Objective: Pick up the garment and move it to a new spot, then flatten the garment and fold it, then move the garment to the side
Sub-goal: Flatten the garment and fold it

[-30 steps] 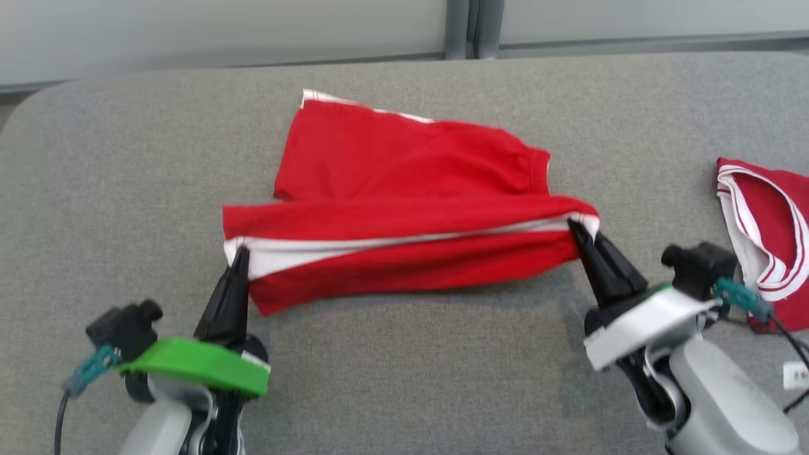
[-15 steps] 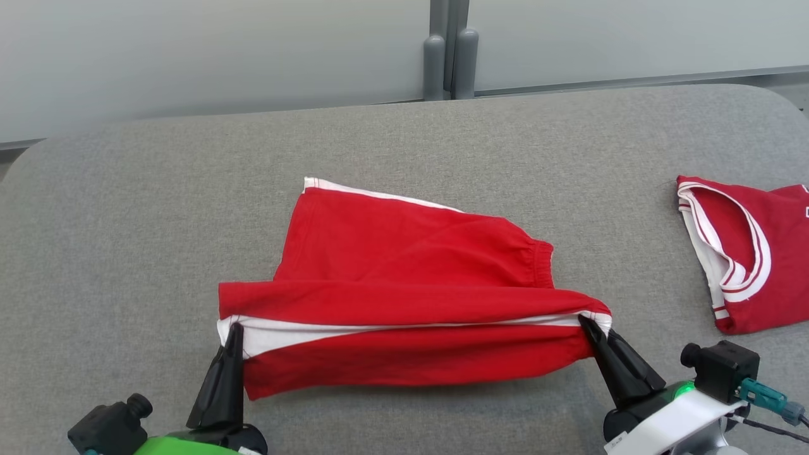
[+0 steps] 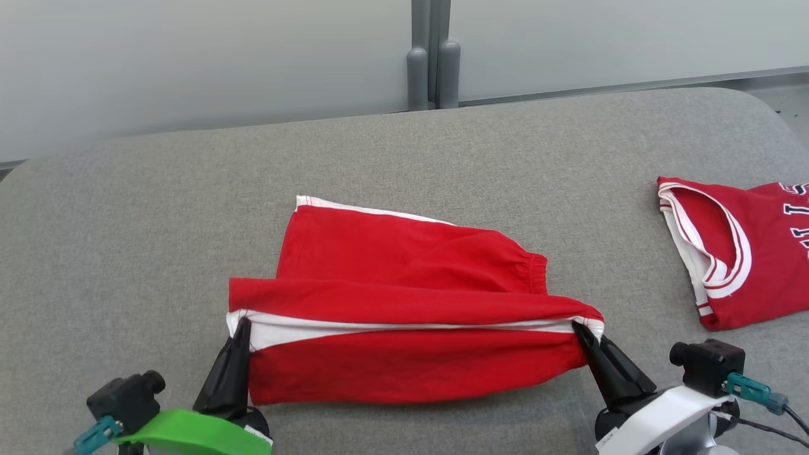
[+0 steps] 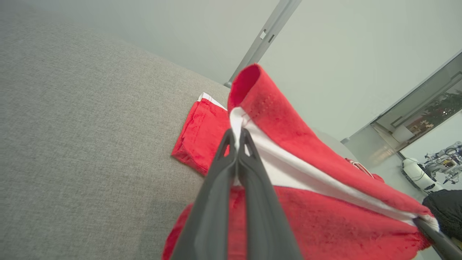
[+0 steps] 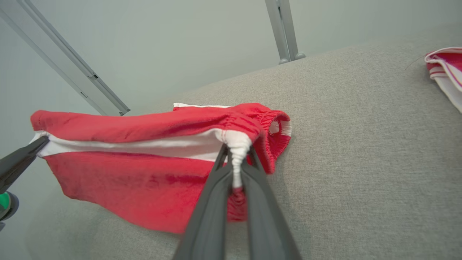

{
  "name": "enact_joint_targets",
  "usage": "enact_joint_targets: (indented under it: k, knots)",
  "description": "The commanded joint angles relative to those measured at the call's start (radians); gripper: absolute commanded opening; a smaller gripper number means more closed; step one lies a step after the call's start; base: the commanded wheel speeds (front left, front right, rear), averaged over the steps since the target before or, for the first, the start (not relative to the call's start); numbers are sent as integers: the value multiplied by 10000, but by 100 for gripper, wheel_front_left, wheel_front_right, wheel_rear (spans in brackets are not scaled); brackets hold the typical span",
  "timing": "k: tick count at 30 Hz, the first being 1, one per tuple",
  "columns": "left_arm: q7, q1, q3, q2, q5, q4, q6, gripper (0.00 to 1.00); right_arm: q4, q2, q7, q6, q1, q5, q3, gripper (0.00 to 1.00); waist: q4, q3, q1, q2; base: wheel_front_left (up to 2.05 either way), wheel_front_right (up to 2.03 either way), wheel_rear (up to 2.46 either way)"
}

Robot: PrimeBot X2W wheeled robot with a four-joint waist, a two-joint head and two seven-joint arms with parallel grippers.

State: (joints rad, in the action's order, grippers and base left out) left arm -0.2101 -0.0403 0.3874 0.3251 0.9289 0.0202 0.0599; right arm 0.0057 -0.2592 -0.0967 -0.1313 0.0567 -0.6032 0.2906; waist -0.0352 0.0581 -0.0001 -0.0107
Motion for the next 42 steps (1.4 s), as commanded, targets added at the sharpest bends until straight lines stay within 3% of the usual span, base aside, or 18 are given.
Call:
enact_joint_targets:
  k: [1, 11, 26, 42]
  knots:
    - [67, 387, -4, 19, -12, -295, -122, 0, 207, 53, 10, 10, -195, -91, -17, 0, 17, -56, 1, 107, 0, 0, 0]
    - [573, 2666, 370, -329, -221, -2998, -721, 0, 1775, 423, 57, 11, -1420, -246, -86, 0, 69, 108, 1, 107, 0, 0, 0]
    - [773, 6359, 881, -1097, -719, -7566, -1376, 0, 4474, 1137, -263, 7, -4136, -281, 393, 0, -319, 1782, 1, 107, 0, 0, 0]
    - [634, 8301, 1664, -1589, -1112, -10110, -1816, 0, 6125, 1273, -1076, 7, -5273, -826, 1125, 0, -602, 2049, 1, 107, 0, 0, 0]
